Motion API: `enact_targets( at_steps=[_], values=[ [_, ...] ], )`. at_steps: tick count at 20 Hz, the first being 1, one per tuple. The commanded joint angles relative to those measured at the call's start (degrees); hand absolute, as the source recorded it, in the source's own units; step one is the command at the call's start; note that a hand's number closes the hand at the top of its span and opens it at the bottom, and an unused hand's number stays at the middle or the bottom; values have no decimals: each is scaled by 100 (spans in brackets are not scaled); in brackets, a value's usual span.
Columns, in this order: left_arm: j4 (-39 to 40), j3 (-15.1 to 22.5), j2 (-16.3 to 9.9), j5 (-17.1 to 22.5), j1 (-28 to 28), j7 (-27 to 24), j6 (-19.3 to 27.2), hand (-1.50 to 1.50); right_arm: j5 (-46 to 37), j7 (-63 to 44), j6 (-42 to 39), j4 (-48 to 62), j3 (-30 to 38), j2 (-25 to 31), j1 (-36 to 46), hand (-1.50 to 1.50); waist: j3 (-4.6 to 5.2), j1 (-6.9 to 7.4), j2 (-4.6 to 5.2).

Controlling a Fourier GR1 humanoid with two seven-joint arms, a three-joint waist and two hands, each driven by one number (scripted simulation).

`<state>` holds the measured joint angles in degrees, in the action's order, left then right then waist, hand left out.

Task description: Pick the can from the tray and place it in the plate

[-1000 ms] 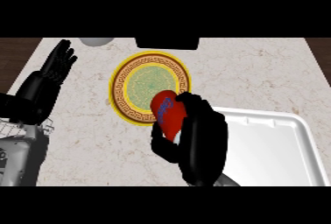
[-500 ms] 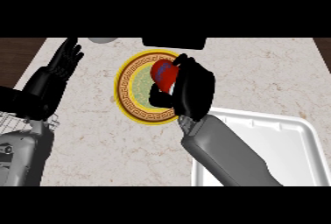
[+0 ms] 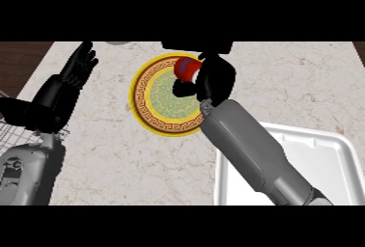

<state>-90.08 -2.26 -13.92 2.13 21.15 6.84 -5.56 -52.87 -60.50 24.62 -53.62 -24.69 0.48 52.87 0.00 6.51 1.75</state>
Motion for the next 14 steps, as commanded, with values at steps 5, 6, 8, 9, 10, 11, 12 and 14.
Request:
enact_targets(
  at_steps=[5, 6, 8, 9, 10, 11, 12, 14],
  values=[
    [123, 40, 37, -34, 232, -20, -17, 0, 1161, 112, 1537, 1091, 171, -46, 356, -150, -7, 190, 60],
    [217, 48, 97, -34, 358, 18, 28, 0, 1311, 365, 1622, 1140, 324, -46, 495, -150, -9, 125, 71],
    [213, 80, 148, -72, 333, 0, 73, 0, 1428, 571, 2171, 1156, 162, -47, 434, -150, -9, 136, 43],
    [82, 167, 172, -86, 301, 68, 53, 0, 1402, 672, 2314, 1312, 334, -47, 573, -150, -12, 174, 48],
    [126, 114, 81, -96, 98, -77, -14, 0, 1320, 675, 2643, 1296, 173, -47, 573, -150, -5, 225, 37],
    [107, 163, 157, -144, 327, 103, 96, 0, 1414, 872, 2774, 1398, 243, -47, 588, -150, -12, 147, 43],
    [186, 130, 215, -160, 297, -32, 163, 0, 1430, 890, 3129, 1328, 284, -47, 518, -150, -9, 91, 41],
    [204, 77, 127, -90, 193, -85, 40, 0, 1443, 919, 3594, 1343, 241, -47, 633, -150, -5, 154, 30]
  ],
)
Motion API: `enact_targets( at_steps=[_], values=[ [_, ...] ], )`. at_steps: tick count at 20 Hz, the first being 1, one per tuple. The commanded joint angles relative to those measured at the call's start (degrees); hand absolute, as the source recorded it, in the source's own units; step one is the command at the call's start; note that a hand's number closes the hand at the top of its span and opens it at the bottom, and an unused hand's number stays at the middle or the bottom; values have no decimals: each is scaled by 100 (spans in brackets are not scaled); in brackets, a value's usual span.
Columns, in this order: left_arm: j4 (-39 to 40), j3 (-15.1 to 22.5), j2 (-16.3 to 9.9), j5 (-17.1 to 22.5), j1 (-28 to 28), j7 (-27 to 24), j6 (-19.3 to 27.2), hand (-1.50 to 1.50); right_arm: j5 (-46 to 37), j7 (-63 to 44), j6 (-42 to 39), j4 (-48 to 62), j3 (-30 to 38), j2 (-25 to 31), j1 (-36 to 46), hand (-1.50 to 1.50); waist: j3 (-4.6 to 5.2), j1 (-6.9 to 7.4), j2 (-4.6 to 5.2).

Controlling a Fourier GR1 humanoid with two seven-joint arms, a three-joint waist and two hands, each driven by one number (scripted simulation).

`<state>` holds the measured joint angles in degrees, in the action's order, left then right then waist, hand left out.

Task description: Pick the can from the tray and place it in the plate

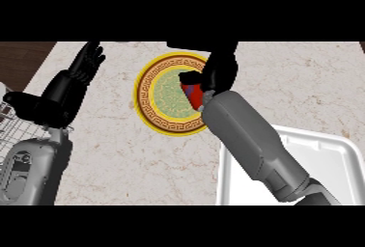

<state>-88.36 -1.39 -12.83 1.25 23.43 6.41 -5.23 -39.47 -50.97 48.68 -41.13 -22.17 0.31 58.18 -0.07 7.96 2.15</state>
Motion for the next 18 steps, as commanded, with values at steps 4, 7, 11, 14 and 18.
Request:
enact_targets(
  at_steps=[4, 7, 11, 14, 18],
  values=[
    [54, -166, -75, 97, -9, -49, -45, 0, 734, 309, 1599, 7, 81, -29, 215, -150, 0, -89, -37],
    [72, -164, -121, 24, -213, -41, -46, 0, 894, 477, 2153, -99, -117, -29, 13, -150, 3, -285, -101],
    [-46, -220, -88, 29, -645, -298, -46, 0, 1213, 494, 2582, -324, -481, -29, -232, -150, 7, -425, -158],
    [-287, -285, -153, -27, -611, 104, 101, 0, 1219, 472, 2796, -947, -715, -29, -727, -150, 5, -629, -223],
    [-561, -385, -215, -31, -982, 42, 70, 0, 822, 832, 2616, -1792, -714, -29, -1690, -150, 8, -813, -252]
  ],
)
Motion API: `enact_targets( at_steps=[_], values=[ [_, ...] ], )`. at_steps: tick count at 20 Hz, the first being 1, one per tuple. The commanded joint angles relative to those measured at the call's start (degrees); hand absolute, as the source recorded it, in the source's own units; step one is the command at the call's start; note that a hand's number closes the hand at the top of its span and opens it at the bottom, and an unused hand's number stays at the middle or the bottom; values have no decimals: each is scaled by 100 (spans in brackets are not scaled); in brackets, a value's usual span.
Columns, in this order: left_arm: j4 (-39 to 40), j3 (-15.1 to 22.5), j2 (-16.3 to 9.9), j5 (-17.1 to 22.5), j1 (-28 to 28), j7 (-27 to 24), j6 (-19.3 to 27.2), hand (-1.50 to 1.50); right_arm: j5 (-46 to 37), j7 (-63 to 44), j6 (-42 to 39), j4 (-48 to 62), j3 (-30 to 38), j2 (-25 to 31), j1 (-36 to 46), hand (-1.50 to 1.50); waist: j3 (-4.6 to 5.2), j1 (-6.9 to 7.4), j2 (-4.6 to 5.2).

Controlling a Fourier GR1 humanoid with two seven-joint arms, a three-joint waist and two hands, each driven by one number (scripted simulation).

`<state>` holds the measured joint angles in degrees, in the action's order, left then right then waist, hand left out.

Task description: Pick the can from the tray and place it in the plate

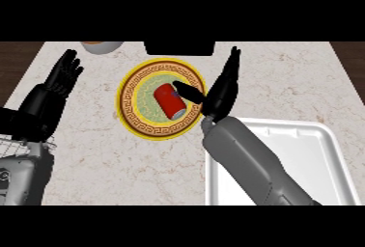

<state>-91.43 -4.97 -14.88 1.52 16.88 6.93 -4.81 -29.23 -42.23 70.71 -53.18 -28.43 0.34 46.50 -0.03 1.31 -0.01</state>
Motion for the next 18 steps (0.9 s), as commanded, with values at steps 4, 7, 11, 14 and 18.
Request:
enact_targets(
  at_steps=[4, 7, 11, 14, 18],
  values=[
    [-276, -386, -305, 281, -197, 234, -243, 0, -641, 47, -7, -1823, -241, 284, -1606, -150, 6, -221, -53],
    [-568, -298, -141, 194, -491, 132, -143, 0, -839, 63, -228, -2633, -321, 549, -2498, -150, 5, -199, -44],
    [-262, -230, 1, -1, -276, 15, -9, 0, -1139, 109, -364, -3690, -464, 762, -3516, -150, 5, -219, -25],
    [-197, -210, -30, 34, -30, 256, -103, 0, -1504, 26, -754, -4224, -316, 761, -3839, -150, 5, -185, -14],
    [-369, -75, 166, -157, -299, 205, 28, 0, -1638, 257, -925, -4236, -169, 907, -4163, -150, 4, -155, -8]
  ],
)
